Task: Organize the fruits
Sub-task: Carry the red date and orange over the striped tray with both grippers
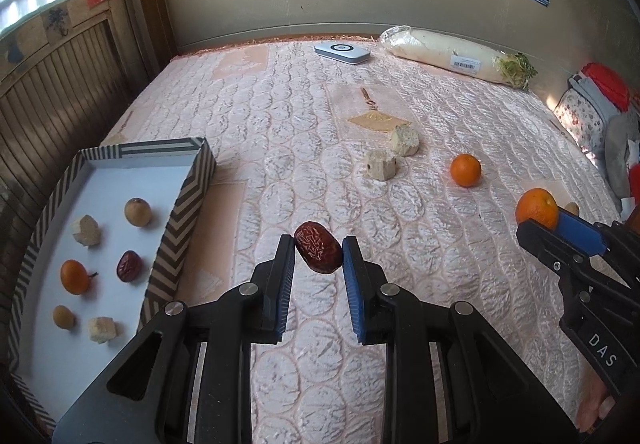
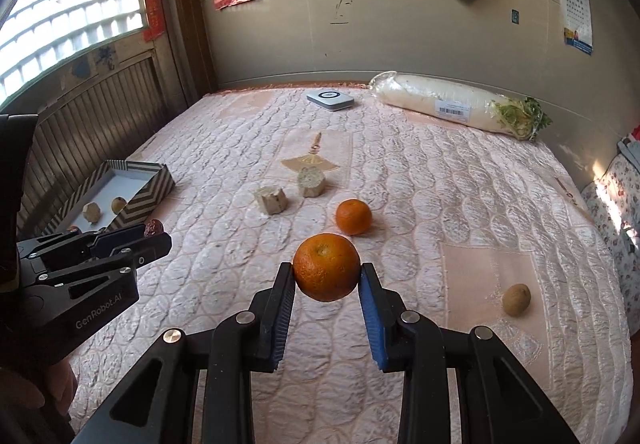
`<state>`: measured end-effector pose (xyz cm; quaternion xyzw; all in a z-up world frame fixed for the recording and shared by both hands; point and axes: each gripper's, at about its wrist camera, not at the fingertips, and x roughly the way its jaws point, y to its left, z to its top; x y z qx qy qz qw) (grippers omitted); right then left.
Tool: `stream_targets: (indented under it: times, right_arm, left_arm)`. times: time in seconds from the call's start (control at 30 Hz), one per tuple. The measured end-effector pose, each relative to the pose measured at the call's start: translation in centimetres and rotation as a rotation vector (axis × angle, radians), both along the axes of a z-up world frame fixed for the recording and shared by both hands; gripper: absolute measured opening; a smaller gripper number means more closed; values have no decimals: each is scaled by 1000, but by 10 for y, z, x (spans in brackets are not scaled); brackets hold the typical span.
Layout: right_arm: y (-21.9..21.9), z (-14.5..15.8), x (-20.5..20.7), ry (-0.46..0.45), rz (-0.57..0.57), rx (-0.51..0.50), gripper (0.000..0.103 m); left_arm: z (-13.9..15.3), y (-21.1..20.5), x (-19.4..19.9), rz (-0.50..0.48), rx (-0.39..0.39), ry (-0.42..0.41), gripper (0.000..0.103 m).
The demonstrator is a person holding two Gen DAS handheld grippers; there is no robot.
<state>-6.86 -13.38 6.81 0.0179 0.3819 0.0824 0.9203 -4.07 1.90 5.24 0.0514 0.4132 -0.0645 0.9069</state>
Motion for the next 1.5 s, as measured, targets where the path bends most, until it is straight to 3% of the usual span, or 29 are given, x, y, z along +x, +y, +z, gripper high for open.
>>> stream_targets:
  times: [1.1,1.5]
  right_arm:
    - [77,8,-10,-11,151,-36,31]
    - [123,5,-9,2,268,-48,31]
  left_arm:
    - [13,59,-20,103,-10,-36,24]
    - [14,99,-24,164,-30,-15,24]
